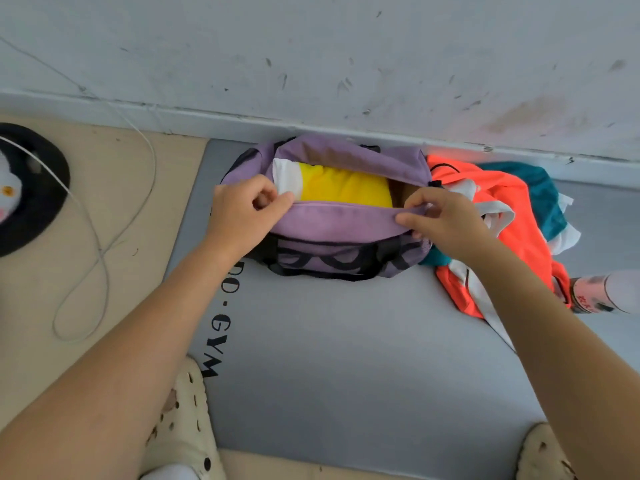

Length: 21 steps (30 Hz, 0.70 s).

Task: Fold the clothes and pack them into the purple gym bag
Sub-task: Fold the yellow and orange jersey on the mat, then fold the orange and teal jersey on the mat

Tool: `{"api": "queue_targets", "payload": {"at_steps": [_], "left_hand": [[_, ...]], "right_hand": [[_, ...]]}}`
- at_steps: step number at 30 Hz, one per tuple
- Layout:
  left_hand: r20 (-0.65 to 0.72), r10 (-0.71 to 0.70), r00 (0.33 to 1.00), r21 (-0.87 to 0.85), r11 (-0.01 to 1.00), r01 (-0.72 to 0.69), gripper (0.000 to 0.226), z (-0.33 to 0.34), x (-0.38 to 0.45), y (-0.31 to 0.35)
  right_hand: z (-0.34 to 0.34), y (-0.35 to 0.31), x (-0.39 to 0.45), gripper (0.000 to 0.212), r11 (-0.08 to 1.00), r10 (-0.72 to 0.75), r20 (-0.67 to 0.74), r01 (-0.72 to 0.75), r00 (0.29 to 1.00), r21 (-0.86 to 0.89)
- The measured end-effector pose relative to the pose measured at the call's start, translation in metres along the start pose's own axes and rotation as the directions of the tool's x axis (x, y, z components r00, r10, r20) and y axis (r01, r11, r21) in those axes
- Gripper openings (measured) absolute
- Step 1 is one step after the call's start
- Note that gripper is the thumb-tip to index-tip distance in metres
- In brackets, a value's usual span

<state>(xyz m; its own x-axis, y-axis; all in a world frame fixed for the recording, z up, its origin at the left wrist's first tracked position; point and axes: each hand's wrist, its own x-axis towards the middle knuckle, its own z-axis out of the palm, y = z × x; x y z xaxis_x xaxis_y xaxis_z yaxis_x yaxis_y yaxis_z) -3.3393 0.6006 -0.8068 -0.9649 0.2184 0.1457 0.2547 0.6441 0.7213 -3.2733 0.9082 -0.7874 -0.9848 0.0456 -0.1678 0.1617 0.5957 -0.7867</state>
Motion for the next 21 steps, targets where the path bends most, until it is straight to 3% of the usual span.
{"api": "queue_targets", "payload": {"at_steps": [3,5,8,10,13,15,18,21], "left_hand": [[0.197,-0.001,0.980,0.026,1.000,-0.004,0.047,-0.003,0.009,0.005],[0.368,-0.095,0.925,0.259,0.966,-0.004,0.068,0.001,0.016,0.001],[0.500,-0.288,0.817,0.655,0.743,-0.138,0.095,0.004,0.023,-0.010],[0.455,-0.340,0.823,0.724,0.679,-0.120,0.100,0.005,0.029,-0.014],[0.277,-0.323,0.905,0.676,0.735,0.056,0.095,0.004,0.039,-0.020],[0.180,-0.242,0.953,0.633,0.771,0.076,0.096,-0.002,0.044,-0.018],[0.126,-0.136,0.983,0.595,0.803,0.034,0.086,-0.009,0.040,-0.007],[0.135,-0.118,0.984,0.600,0.800,0.013,0.080,0.003,0.024,0.014]], "right_hand": [[-0.004,-0.007,0.007,0.015,1.000,-0.007,0.030,0.007,1.000,0.000],[-0.002,-0.006,0.016,0.023,0.977,0.036,0.080,-0.019,0.996,-0.211],[0.001,-0.001,0.030,0.061,0.795,0.218,0.104,-0.114,0.970,-0.596],[0.003,-0.001,0.036,0.075,0.716,0.261,0.070,-0.145,0.963,-0.683],[0.006,-0.004,0.042,0.086,0.716,0.117,-0.079,-0.139,0.990,-0.684],[0.007,-0.009,0.045,0.087,0.756,0.032,-0.178,-0.141,0.983,-0.639],[0.006,-0.010,0.042,0.076,0.832,0.027,-0.192,-0.128,0.981,-0.539],[0.004,-0.008,0.023,0.049,0.951,-0.048,-0.276,-0.041,0.960,-0.308]]}}
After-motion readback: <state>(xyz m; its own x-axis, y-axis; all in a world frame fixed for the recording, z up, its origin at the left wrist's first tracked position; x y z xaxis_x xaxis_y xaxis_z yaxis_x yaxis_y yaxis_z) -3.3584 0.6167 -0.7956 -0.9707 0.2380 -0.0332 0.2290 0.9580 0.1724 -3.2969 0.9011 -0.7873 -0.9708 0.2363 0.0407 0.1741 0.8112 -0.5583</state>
